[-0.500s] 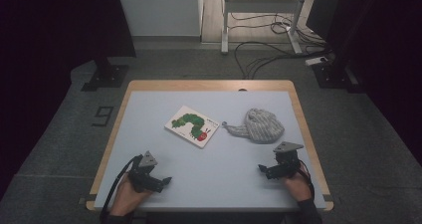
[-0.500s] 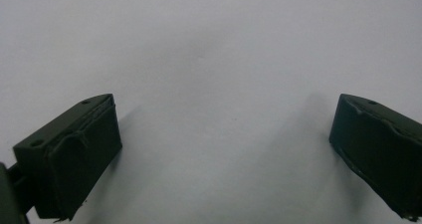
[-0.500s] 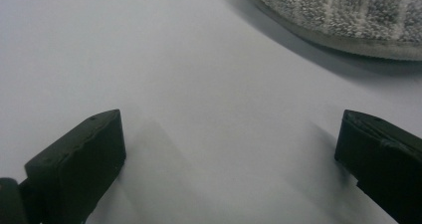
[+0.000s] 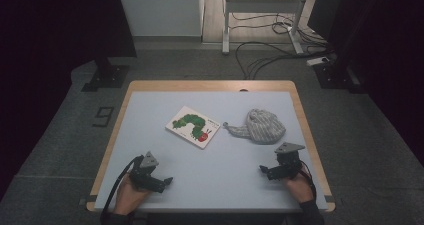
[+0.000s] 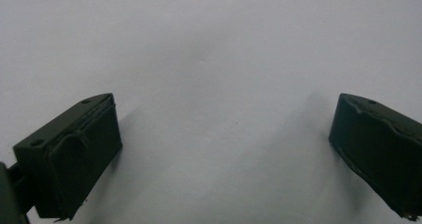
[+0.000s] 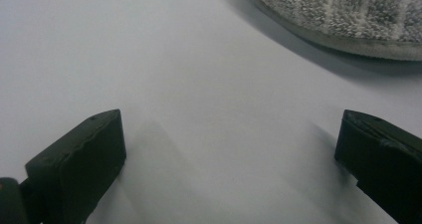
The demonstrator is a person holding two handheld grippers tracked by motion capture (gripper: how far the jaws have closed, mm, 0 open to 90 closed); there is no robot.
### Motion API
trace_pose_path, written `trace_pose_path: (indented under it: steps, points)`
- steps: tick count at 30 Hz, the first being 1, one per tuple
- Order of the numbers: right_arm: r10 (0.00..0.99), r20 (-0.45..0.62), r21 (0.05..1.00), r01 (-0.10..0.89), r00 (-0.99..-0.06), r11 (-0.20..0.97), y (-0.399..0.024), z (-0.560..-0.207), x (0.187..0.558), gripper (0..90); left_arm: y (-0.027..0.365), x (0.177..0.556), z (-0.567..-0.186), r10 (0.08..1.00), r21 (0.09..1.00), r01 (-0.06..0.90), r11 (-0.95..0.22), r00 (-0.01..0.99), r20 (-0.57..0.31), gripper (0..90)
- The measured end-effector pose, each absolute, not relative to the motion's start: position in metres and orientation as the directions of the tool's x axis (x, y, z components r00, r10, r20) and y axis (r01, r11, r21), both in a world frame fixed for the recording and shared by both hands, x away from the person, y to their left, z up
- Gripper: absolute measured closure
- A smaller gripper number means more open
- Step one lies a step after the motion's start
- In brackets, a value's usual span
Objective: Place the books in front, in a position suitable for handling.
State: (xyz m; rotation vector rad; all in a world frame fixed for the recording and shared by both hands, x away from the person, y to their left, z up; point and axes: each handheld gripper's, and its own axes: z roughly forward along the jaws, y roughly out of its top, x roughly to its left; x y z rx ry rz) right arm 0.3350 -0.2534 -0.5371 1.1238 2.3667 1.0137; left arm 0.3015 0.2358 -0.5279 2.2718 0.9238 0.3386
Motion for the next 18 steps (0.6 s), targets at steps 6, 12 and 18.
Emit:
trace_pose_path:
  steps: [6,12,18]
  points:
    - [0.772,0.005,0.721,0.537,-0.635,0.437,-0.2535,-0.537,0.3354,0.0,0.2358,0.3013,-0.528,0.697,0.659,0.527,-0.537,0.717,-0.005,0.0]
    - [0.772,0.009,0.719,0.541,-0.636,0.437,-0.2535,-0.5363,0.3354,0.0,0.2357,0.3013,-0.528,0.698,0.659,0.527,-0.536,0.716,-0.005,0.0]
    - [0.776,0.024,0.721,0.549,-0.63,0.423,-0.2545,-0.5341,0.3364,0.0,0.2358,0.3014,-0.528,0.698,0.659,0.528,-0.536,0.716,-0.006,0.0]
